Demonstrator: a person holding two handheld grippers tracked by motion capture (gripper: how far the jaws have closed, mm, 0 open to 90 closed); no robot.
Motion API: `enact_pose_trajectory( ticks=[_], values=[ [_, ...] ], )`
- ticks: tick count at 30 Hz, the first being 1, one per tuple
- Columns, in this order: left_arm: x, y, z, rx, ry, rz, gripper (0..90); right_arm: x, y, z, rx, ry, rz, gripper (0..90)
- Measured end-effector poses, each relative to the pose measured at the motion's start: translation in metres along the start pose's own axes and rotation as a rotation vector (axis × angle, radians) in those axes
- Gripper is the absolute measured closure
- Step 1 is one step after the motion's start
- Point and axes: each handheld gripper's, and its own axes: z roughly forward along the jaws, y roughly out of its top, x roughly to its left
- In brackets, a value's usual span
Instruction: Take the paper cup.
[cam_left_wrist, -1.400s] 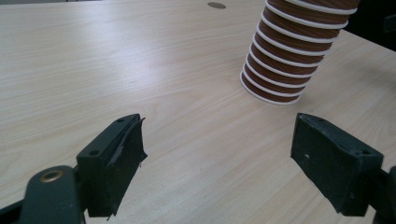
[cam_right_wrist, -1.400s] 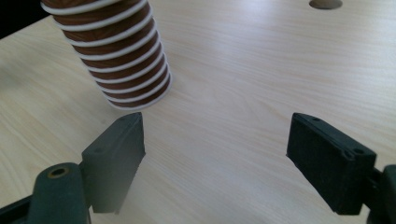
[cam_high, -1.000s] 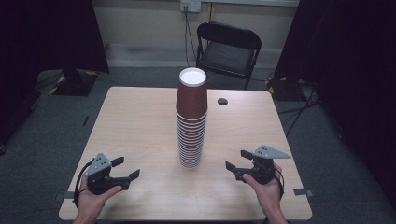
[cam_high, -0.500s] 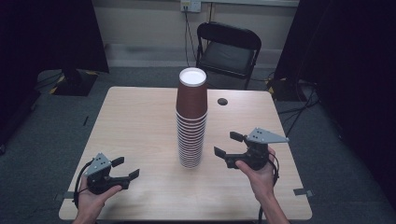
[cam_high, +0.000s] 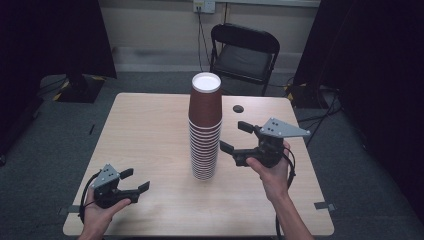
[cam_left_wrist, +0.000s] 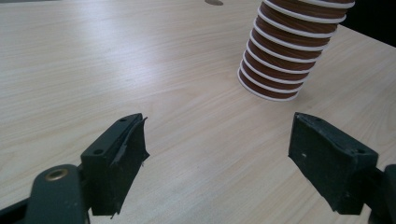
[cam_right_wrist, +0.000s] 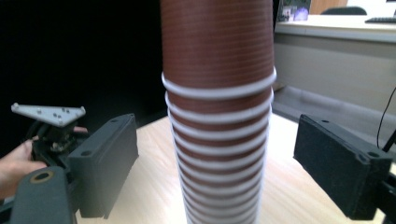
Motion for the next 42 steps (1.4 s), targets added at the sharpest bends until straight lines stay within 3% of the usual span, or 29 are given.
enact_pose_trajectory(
  ticks=[7, 15, 25, 27, 30, 36, 42],
  values=[
    [0.001, 0.000, -0.001, -0.001, 0.002, 0.001, 19.0, 0.005, 0.024, 0.007, -0.033, 0.014, -0.026, 13.1],
    [0.001, -0.001, 0.000, 0.002, 0.003, -0.005, 19.1, 0.000, 0.048, 0.020, -0.063, 0.030, -0.032, 13.2],
    [0.000, -0.001, 0.000, 0.006, -0.001, 0.002, 19.1, -0.005, 0.072, 0.045, -0.073, 0.037, -0.024, 12.7],
    [0.000, -0.001, 0.000, 0.005, -0.001, 0.004, 19.1, -0.004, 0.075, 0.052, -0.056, 0.037, -0.047, 12.7],
    [0.000, -0.001, 0.000, 0.008, -0.005, 0.000, 19.1, -0.005, 0.077, 0.058, -0.051, 0.052, -0.040, 11.8],
    [0.001, -0.001, -0.001, 0.006, -0.013, -0.009, 19.1, -0.009, 0.072, 0.079, 0.026, 0.045, -0.032, 12.3],
    [0.001, -0.001, 0.000, 0.007, -0.012, -0.011, 19.0, -0.010, 0.063, 0.087, 0.038, 0.051, -0.018, 9.6]
  ],
)
